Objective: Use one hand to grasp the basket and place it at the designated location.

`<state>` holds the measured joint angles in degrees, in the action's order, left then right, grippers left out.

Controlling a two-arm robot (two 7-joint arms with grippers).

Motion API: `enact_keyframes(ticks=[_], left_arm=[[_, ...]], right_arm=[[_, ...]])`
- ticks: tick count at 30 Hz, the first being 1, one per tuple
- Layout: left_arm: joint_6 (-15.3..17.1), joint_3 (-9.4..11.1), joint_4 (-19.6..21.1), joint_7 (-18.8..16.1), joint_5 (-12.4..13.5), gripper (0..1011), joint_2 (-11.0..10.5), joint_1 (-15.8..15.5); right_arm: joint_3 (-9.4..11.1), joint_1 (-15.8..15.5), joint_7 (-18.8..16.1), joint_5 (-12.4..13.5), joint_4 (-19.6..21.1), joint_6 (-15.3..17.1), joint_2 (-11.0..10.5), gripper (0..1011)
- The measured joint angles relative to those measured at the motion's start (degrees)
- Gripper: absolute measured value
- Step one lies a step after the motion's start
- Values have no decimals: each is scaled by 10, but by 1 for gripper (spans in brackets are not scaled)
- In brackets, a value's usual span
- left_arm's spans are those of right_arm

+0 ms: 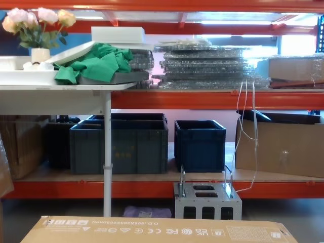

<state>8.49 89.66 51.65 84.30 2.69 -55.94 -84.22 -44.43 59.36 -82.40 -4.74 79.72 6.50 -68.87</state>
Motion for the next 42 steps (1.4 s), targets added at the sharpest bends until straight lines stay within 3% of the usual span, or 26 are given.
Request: enact_keyframes(ticks=[25, 33, 42], left_arm=[[0, 0, 0, 0, 0, 0, 0, 0], [0, 0, 0, 0, 0, 0, 0, 0], [0, 0, 0, 0, 0, 0, 0, 0]], right_arm=[[0, 0, 0, 0, 0, 0, 0, 1001], [-2, 5, -7, -22, -22, -9, 23, 1001], [-14, 4, -12, -42, -29, -9, 34, 1001]])
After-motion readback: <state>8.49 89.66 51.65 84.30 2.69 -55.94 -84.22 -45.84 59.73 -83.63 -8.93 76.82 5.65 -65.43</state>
